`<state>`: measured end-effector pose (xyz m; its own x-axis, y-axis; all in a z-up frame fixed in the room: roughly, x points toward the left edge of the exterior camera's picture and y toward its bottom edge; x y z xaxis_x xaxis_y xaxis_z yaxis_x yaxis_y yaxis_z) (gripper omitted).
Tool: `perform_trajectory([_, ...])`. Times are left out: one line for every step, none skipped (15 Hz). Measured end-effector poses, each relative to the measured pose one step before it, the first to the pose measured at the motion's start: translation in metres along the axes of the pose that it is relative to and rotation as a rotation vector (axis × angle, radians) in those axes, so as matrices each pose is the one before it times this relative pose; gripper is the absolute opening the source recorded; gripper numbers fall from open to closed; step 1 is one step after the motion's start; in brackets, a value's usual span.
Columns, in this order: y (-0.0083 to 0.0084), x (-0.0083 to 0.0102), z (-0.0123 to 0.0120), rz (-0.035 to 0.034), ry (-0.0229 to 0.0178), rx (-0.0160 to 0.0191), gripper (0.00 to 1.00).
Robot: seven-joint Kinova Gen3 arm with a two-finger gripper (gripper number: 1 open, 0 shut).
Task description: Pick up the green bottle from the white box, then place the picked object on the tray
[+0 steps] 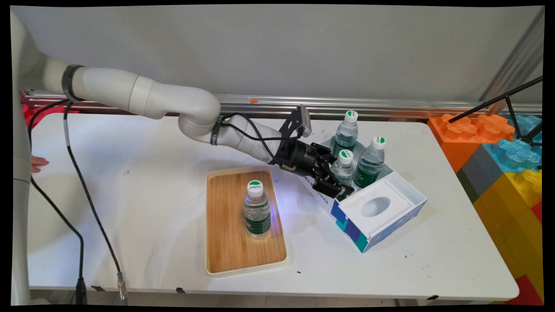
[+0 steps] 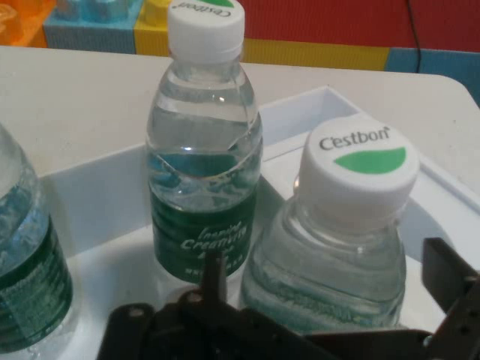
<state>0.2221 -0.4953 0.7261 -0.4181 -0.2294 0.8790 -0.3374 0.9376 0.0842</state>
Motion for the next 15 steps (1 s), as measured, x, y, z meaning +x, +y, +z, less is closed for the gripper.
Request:
perform_trajectory([0.00030, -0.00009, 0.00161, 0.00214, 0.00133, -0.00277, 1.00])
perform_trajectory([0.00020, -0.00001, 0.00120, 0.00266, 0.00155, -0.00278, 0.00])
perform_trajectory([0.00039, -0.00001, 0.00129, 0.00363, 0.00210, -0.00455, 0.00])
perform_trajectory([-0.00023, -0.00026, 0.00087, 0.00172, 0.00211, -0.00127, 0.00])
perform_trajectory([-0.00034, -0.00021, 0.00062, 0.00104, 0.00166, -0.00050, 0.00])
perform_trajectory([-0.00061, -0.00033, 0.00026, 0.00037, 0.00140, 0.00058, 0.00])
perform_trajectory([-0.00102, -0.00044, 0.00007, 0.00072, 0.00149, 0.00104, 0.00])
perform_trajectory([-0.00074, -0.00033, -0.00024, 0.00051, 0.00121, 0.00040, 0.00])
perform_trajectory([-0.00052, -0.00017, -0.00028, 0.00024, 0.00128, -0.00012, 0.00])
perform_trajectory([-0.00084, -0.00016, -0.00064, 0.00060, 0.00260, -0.00028, 0.00])
perform_trajectory([-0.00095, 0.00032, -0.00145, 0.00123, 0.00627, -0.00251, 0.00])
perform_trajectory([-0.00091, 0.00122, -0.00250, 0.00302, 0.00958, -0.00427, 0.00])
perform_trajectory([-0.00086, 0.00138, -0.00287, 0.00356, 0.00974, -0.00376, 0.00])
perform_trajectory([-0.00116, 0.00219, -0.00410, 0.00507, 0.01354, -0.00543, 0.00])
perform_trajectory([-0.00081, 0.00203, -0.00506, 0.00457, 0.01281, -0.00343, 0.00])
